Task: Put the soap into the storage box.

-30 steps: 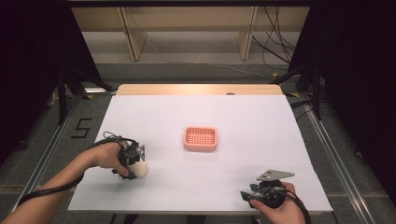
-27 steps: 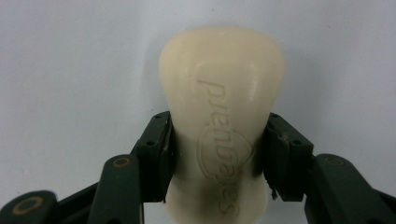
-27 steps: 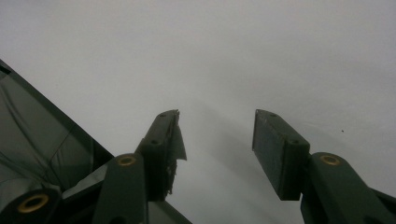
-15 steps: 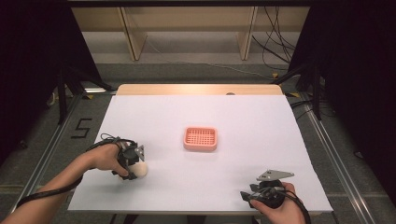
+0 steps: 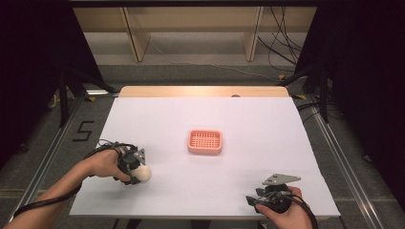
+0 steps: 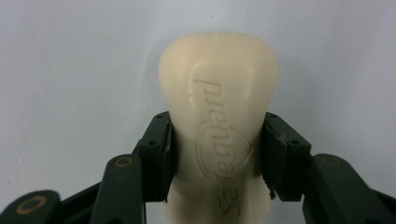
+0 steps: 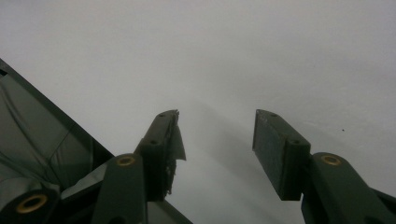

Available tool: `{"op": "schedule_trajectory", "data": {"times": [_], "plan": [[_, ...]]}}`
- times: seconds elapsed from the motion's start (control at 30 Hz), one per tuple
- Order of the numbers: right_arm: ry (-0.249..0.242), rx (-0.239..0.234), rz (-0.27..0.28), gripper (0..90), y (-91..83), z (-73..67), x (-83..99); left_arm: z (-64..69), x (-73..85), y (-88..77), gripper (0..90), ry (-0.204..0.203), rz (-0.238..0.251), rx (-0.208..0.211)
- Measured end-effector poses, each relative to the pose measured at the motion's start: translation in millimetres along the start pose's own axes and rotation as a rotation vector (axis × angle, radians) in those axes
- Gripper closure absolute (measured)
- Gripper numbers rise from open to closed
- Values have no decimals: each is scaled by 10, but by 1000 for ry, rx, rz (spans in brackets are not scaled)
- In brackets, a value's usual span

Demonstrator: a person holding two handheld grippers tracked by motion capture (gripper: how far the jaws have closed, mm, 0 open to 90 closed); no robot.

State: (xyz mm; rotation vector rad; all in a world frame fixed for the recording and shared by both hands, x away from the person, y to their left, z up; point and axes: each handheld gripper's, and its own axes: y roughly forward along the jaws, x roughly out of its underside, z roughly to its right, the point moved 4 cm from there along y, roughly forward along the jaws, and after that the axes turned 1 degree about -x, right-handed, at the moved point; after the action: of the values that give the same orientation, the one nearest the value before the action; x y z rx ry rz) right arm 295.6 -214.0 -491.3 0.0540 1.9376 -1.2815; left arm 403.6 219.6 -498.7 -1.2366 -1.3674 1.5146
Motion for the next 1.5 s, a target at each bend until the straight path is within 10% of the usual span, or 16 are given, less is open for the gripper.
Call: {"op": "schedule_trajectory", "data": {"times": [1.2, 1.23, 1.5], "plan": [[-9, 13, -29, 501, -10, 10, 6, -33, -63, -145, 496, -133, 284, -53], [-10, 13, -27, 500, -8, 12, 6, 2, -96, -123, 496, -194, 343, -34], [-3, 4, -5, 501, 7, 6, 6, -12, -100, -134, 496, -195, 350, -42]]}}
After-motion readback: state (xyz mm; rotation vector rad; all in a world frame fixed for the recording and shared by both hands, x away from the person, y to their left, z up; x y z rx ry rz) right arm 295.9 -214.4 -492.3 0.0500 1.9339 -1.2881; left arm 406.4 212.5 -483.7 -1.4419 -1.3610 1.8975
